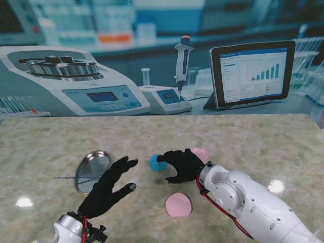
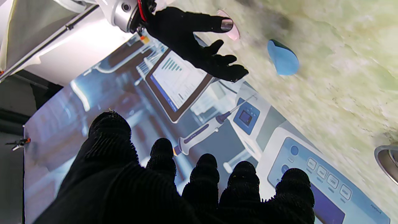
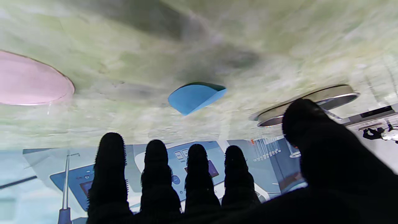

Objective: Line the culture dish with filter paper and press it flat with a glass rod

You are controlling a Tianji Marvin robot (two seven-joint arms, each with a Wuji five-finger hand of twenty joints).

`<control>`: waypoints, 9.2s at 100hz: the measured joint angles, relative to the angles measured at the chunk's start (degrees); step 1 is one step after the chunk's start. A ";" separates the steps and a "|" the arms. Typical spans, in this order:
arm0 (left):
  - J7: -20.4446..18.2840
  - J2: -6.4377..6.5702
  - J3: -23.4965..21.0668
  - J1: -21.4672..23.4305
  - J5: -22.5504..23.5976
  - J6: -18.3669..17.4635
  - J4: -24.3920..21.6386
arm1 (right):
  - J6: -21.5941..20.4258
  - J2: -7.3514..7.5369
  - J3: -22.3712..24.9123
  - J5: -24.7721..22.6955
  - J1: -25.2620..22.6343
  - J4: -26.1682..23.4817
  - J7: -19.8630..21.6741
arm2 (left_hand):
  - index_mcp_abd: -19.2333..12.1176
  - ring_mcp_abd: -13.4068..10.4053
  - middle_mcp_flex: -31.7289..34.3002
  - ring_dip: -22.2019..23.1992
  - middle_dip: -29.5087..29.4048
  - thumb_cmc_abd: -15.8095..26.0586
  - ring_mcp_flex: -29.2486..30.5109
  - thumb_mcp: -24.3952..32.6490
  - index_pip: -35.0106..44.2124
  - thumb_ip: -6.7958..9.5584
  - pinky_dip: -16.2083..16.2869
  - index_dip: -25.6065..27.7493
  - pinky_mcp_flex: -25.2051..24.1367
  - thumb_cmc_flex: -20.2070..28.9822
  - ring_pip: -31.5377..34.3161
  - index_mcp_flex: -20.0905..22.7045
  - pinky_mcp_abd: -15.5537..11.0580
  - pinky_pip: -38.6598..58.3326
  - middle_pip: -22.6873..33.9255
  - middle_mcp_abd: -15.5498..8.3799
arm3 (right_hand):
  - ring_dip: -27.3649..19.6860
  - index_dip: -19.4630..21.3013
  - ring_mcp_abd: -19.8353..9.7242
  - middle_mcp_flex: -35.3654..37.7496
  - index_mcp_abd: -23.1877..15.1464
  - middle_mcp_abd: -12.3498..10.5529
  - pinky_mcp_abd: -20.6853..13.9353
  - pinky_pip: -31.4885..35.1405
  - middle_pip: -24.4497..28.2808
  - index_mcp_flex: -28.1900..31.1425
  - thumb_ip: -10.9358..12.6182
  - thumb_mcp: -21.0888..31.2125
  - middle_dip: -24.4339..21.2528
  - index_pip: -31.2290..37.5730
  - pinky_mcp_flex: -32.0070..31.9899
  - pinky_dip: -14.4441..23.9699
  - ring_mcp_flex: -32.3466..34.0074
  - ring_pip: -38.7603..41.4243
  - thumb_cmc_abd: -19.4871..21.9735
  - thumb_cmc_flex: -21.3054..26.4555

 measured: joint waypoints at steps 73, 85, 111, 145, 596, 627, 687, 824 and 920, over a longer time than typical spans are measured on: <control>-2.43 0.70 -1.59 -1.63 2.00 0.91 0.54 | 6.96 -5.32 -19.40 10.14 18.79 18.13 -3.99 | 0.00 0.00 0.00 0.00 0.01 0.00 0.00 -0.01 0.65 0.00 0.00 0.11 0.00 0.00 0.00 0.00 0.00 -0.02 0.00 0.00 | 0.37 -4.72 0.69 0.00 0.04 0.80 -0.10 0.03 -3.79 -0.02 0.73 -0.17 -1.15 2.61 -1.67 0.01 -0.64 -0.39 -2.11 -2.15; -2.45 0.71 -1.64 -1.66 2.00 0.98 0.54 | 7.49 -5.87 -20.98 10.56 19.53 19.28 -4.22 | 0.00 0.00 0.00 0.00 0.01 0.00 0.00 -0.01 0.65 0.00 0.00 0.11 0.00 0.00 0.00 0.00 0.00 -0.02 0.00 0.00 | 0.37 -5.33 1.41 0.00 0.23 0.87 -0.14 -0.98 -6.66 -0.04 0.67 -0.25 -1.27 2.61 -2.49 0.01 -1.37 -0.47 -2.71 -3.11; -2.54 0.74 -1.57 -1.76 2.00 1.13 0.54 | 10.68 -6.34 -23.21 10.18 20.52 20.05 -3.95 | 0.00 0.00 0.00 0.00 0.02 0.00 0.00 -0.02 0.66 0.00 -0.01 0.11 0.00 0.00 0.00 0.00 0.00 -0.03 0.00 0.00 | 0.70 -6.14 3.41 -0.01 2.51 1.68 0.20 -3.48 -15.61 -0.67 -0.39 -0.10 -1.77 -0.72 -4.55 0.00 -4.68 -2.76 -4.11 -4.48; -2.54 0.74 -1.45 -1.84 2.03 1.18 0.62 | 11.63 -6.54 -23.95 9.42 20.98 20.80 -4.30 | 0.00 0.00 0.00 0.00 0.02 0.00 0.00 -0.02 0.66 0.00 -0.01 0.11 0.00 0.00 0.00 0.00 0.00 -0.04 0.00 0.00 | 0.43 -3.55 3.50 -0.05 2.63 1.72 0.22 -4.20 -18.36 -0.67 -0.45 -0.05 1.79 -5.77 -4.92 0.12 -5.28 -3.11 -4.95 -4.47; -2.01 0.71 -2.20 -1.20 1.14 -0.57 1.78 | 9.00 -3.71 -2.43 -7.05 7.77 15.51 -21.70 | 0.00 0.00 0.00 0.00 0.03 0.00 0.00 -0.08 0.68 0.00 -0.01 0.12 0.01 0.00 0.00 0.00 0.00 -0.15 0.00 0.00 | 2.33 -7.60 1.46 14.04 -12.84 2.24 3.11 2.96 10.47 32.09 -6.86 7.45 6.29 40.35 0.93 4.38 3.05 4.16 -7.32 15.13; -1.82 0.67 -2.32 -1.14 1.28 -0.51 1.63 | 8.92 -3.45 -1.59 -6.97 9.11 20.93 -23.54 | 0.00 0.00 0.00 0.00 0.03 0.00 0.00 -0.08 0.68 0.00 -0.02 0.12 0.01 0.00 0.00 0.00 0.00 -0.15 0.00 0.00 | 2.33 -8.45 1.46 14.76 -14.91 2.24 3.11 3.02 10.37 32.68 -7.52 7.45 6.30 39.66 1.17 4.40 3.62 4.16 -7.83 14.52; -2.24 0.70 -2.80 -0.71 1.63 -0.29 0.90 | 8.21 -3.44 -2.47 -4.43 11.84 26.01 -25.51 | 0.00 0.00 0.00 0.00 0.03 0.00 0.00 -0.08 0.68 0.00 -0.04 0.12 0.01 0.00 0.00 0.00 0.00 -0.15 0.00 -0.01 | 2.35 -18.47 1.45 17.69 -21.74 1.67 3.59 3.60 10.26 36.23 -11.02 9.21 6.32 39.34 2.08 4.42 4.28 4.21 -12.57 13.23; -2.69 0.74 -3.10 0.17 1.86 0.02 -0.05 | 8.39 -3.06 -6.54 -5.33 14.68 28.53 -22.31 | 0.00 0.00 0.00 -0.06 0.03 0.00 0.00 -0.08 0.68 0.00 -0.67 0.12 0.01 0.00 0.00 0.00 0.00 -0.16 0.00 -0.01 | 2.44 -19.64 1.43 17.41 -17.25 1.34 3.66 4.30 8.07 30.51 -11.32 12.23 5.34 32.66 1.88 5.10 4.89 5.35 -16.00 5.21; -2.80 0.75 -3.55 0.28 1.97 -0.04 -0.05 | 11.73 -1.65 -3.26 -2.05 13.67 23.20 -6.22 | 0.00 0.00 0.00 -0.07 0.03 0.00 0.00 -0.09 0.68 0.00 -0.69 0.12 0.01 0.00 0.00 0.00 0.00 -0.16 0.00 -0.01 | 2.53 -15.90 1.65 5.22 -5.52 1.47 3.63 3.20 5.00 13.72 -5.87 7.93 5.21 15.56 -1.10 5.90 0.43 3.12 -12.22 -3.85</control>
